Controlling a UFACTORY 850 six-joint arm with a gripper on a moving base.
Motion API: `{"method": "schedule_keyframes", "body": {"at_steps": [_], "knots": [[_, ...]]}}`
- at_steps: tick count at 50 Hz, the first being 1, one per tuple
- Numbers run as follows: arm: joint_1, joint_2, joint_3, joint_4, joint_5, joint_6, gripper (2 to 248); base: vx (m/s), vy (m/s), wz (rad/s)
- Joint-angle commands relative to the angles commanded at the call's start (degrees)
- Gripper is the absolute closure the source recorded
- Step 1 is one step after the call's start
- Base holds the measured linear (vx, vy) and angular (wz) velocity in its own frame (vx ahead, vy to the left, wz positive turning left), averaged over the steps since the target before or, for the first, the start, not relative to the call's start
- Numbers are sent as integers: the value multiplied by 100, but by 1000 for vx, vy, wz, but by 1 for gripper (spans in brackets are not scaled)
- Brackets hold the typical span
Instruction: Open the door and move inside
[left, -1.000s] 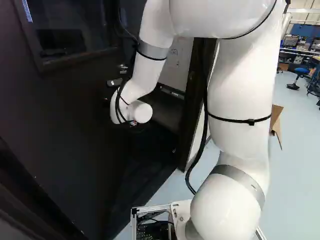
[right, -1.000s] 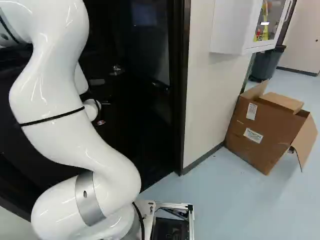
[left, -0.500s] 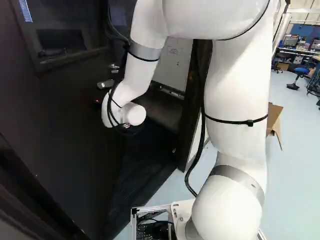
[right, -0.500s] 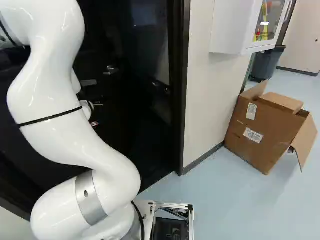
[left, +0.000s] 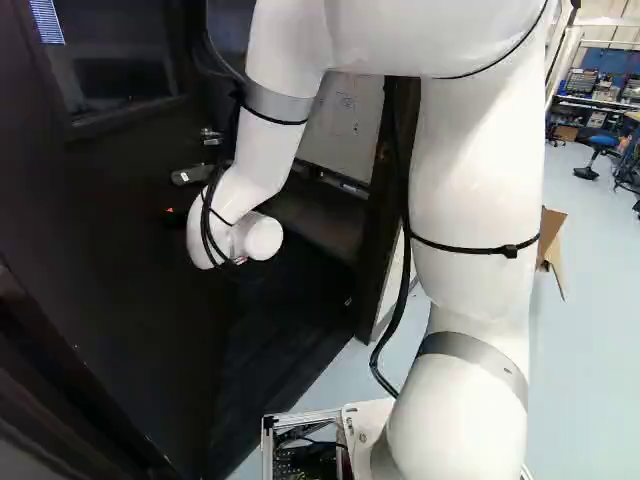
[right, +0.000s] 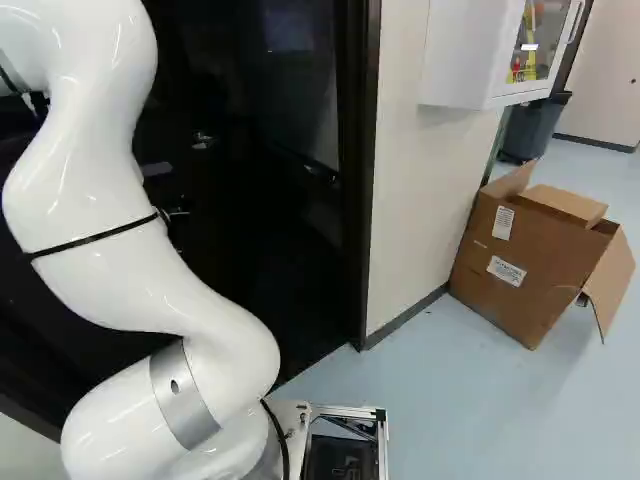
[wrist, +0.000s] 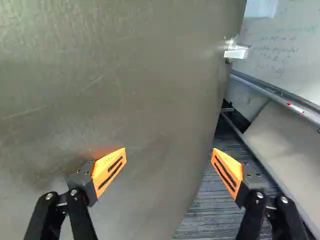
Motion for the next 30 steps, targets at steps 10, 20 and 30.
{"method": "schedule_keyframes", "body": {"at_steps": [10,20,30], "knots": [[198,9,11,-78,35,0,3,0,0,0],[362,13,14,-195,75,0,3,0,0,0],[451,10,11,-378,123,0,3,0,0,0]]}}
